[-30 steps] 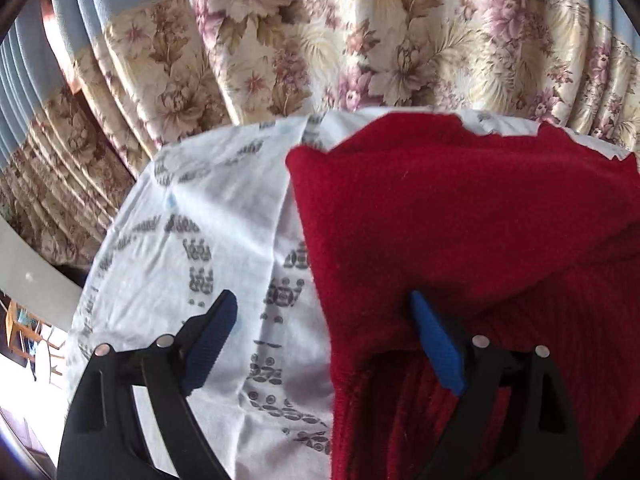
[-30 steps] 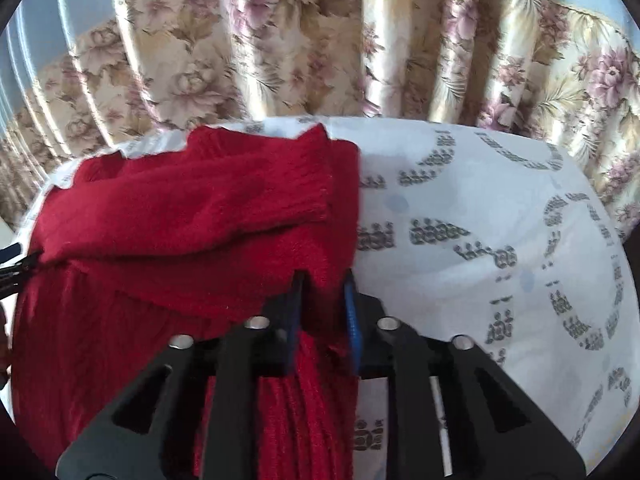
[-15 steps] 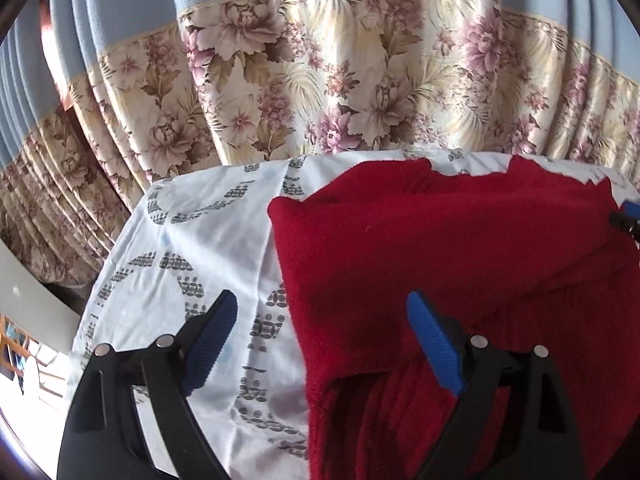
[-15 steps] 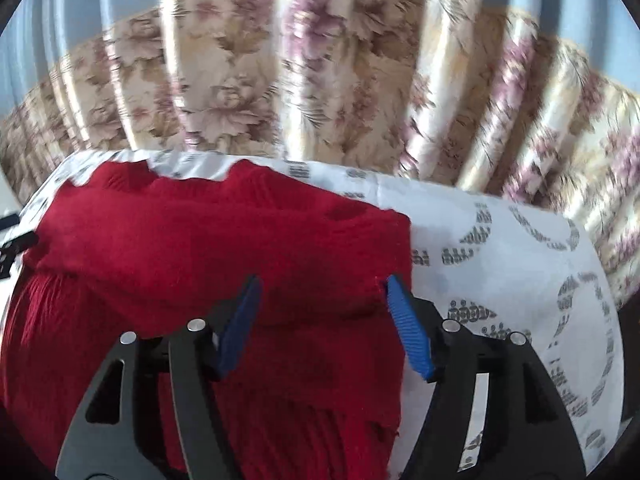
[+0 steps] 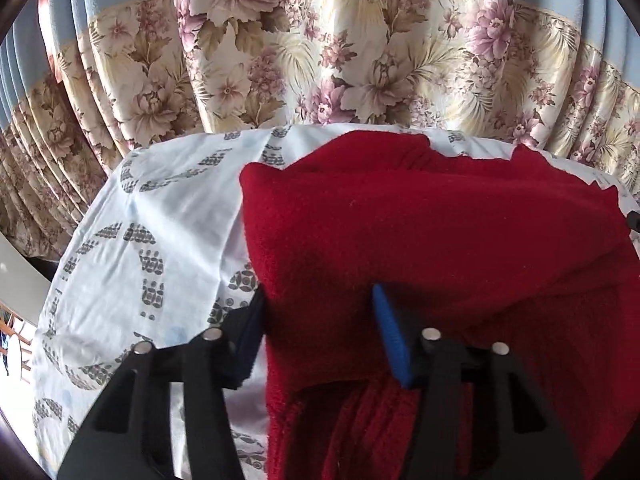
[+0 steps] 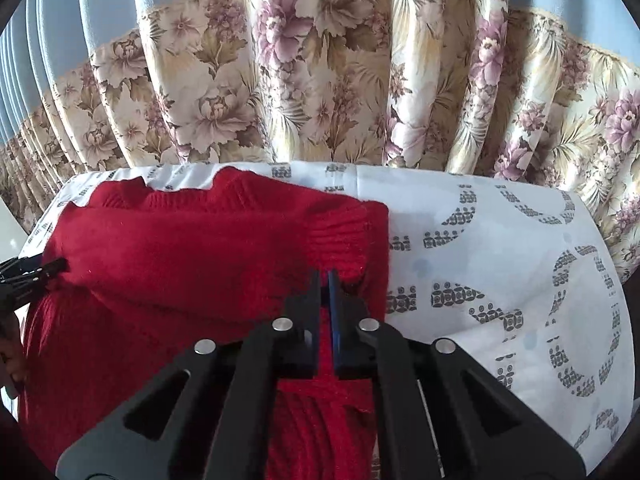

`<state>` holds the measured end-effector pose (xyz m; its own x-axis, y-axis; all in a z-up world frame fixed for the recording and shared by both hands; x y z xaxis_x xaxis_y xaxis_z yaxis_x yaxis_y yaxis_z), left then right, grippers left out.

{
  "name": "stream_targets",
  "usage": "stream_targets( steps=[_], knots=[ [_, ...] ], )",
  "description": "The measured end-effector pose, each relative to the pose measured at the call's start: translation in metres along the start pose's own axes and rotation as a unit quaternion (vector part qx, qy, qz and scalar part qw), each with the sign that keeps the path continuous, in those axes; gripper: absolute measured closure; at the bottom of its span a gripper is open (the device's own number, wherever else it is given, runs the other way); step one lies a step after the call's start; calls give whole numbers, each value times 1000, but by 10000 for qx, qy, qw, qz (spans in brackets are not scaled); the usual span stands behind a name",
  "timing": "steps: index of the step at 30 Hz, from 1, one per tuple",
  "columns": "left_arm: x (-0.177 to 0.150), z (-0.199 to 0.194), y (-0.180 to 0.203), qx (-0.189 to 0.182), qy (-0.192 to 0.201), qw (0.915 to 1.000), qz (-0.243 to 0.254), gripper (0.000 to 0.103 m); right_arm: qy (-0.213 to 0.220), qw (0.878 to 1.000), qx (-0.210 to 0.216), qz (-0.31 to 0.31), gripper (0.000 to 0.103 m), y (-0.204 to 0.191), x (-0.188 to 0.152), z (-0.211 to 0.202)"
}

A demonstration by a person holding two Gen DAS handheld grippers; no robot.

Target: Fold small clothes

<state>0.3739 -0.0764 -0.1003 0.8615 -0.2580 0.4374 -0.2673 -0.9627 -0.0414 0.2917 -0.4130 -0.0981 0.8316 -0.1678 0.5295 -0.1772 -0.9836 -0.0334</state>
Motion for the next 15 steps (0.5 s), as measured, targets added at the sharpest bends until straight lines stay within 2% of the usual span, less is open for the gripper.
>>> stream_targets(
  steps=[1, 2, 3, 6, 7, 8, 9, 10, 11, 15],
  knots=[
    [0, 0, 0, -17, 6, 10000, -2, 57, -16, 10000, 25, 77, 62, 3, 0, 1],
    [0, -1, 1, -4, 25, 10000, -9, 60, 19, 9998, 131, 179, 41, 7, 1, 2],
    [0, -1, 1, 26, 40, 10000, -8, 64, 64, 9995, 203, 227, 41, 8, 2, 2],
    [0, -5, 0, 56, 78, 10000, 10, 76, 15, 9991, 335, 251, 43, 5, 5, 9],
    [1, -7, -1, 58, 92, 9999, 15, 79, -12, 9992, 352, 207, 51, 2, 5, 12],
    [2, -8, -3, 41, 98, 9999, 15, 83, -62, 9996, 257, 100, 63, -2, 6, 15],
    [2, -9, -5, -14, 104, 9999, -9, 85, -82, 9999, 118, 32, 70, -4, 6, 17],
    [2, -8, -7, -65, 102, 9999, -37, 85, -104, 9999, 2, -5, 89, -4, 6, 20],
    [2, -7, -7, -67, 102, 9999, -42, 86, -131, 9999, -64, 6, 97, -2, 6, 21],
    [2, -6, -6, -11, 143, 9999, -21, 90, -77, 9999, 99, 109, 98, 4, 5, 15]
  ],
)
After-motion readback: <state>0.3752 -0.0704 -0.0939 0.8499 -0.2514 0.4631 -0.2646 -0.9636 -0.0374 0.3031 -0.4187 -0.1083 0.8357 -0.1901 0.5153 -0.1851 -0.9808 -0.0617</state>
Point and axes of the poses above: each gripper's, at about its wrist camera, not at the fingertips, and z roughly the way its jaws point, y to its right, x to its top, the point moved 8 cm from there along z, roughly the way its jaws point, and after that the axes turned 14 degrees about -y, right-handed, at the moved point
